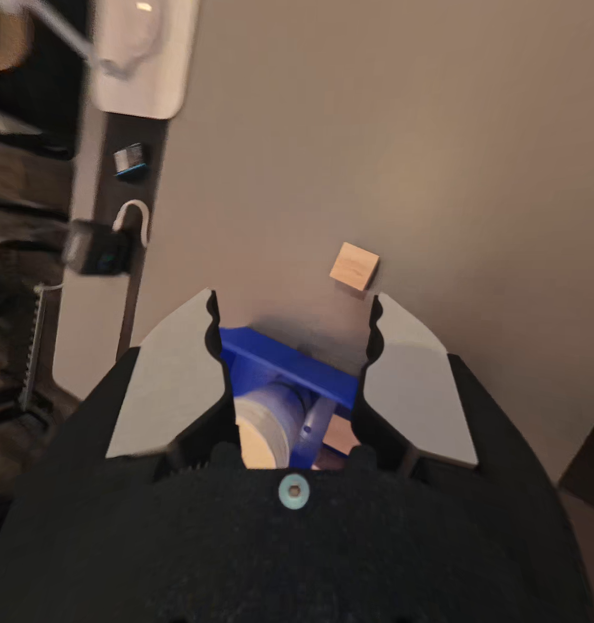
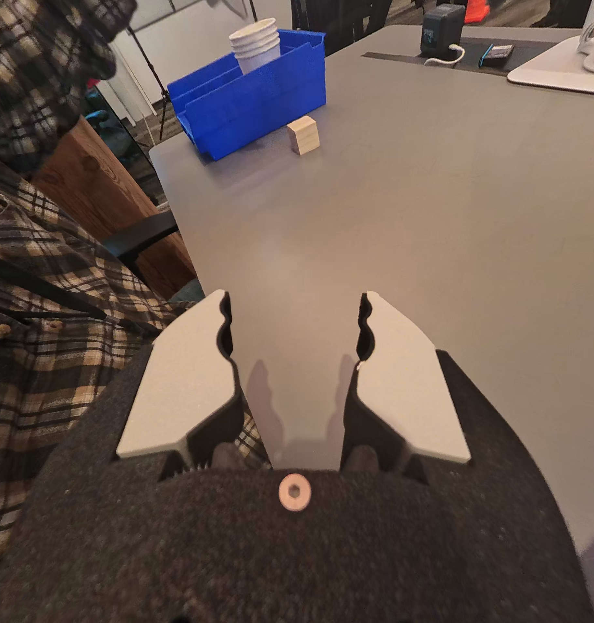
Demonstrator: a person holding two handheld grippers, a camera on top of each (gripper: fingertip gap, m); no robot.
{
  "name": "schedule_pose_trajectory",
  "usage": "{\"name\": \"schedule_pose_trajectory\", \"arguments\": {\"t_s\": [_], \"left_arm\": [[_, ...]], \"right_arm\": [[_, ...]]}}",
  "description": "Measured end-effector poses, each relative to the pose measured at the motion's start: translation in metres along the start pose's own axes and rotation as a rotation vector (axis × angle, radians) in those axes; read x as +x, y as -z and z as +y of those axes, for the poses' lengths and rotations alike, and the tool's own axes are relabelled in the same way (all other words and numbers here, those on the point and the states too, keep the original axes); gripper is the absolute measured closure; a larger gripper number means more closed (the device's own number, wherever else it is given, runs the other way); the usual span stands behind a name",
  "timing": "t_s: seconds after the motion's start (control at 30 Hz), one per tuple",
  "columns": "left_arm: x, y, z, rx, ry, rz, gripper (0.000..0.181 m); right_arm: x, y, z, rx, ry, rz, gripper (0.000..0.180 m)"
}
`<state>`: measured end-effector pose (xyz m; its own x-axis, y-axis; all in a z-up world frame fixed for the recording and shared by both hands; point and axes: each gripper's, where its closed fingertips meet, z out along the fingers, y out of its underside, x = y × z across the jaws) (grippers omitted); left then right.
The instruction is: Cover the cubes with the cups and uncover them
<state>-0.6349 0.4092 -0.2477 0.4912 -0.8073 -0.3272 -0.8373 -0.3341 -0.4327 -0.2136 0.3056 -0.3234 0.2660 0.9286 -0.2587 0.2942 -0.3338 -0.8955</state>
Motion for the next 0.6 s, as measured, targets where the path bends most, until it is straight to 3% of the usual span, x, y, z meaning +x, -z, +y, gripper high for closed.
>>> {"name": "schedule_pose_trajectory", "arguments": {"t_s": [0.13, 0.23, 0.43, 0.6], "left_arm": [[-0.017, 0.065, 0.048, 0.044, 0.309, -0.190, 0.095], [-0.003, 0.083, 0.101, 0.045, 0.469, -0.259, 0.098], [0.030, 0.051, 0.210, -0.154, 0.673, -0.179, 0.104], [0.024, 0.036, 0.233, -0.201, 0.880, -0.172, 0.109]], "right_arm": [[-0.002, -0.001, 0.003, 0.017, -0.001, -0.015, 0.108], [-0.005, -0.002, 0.002, 0.024, 0.005, -0.031, 0.108], [-0.009, -0.004, -0.003, 0.020, 0.027, -0.047, 0.108], [-0.016, -0.005, -0.004, 0.020, 0.036, -0.044, 0.108]]}}
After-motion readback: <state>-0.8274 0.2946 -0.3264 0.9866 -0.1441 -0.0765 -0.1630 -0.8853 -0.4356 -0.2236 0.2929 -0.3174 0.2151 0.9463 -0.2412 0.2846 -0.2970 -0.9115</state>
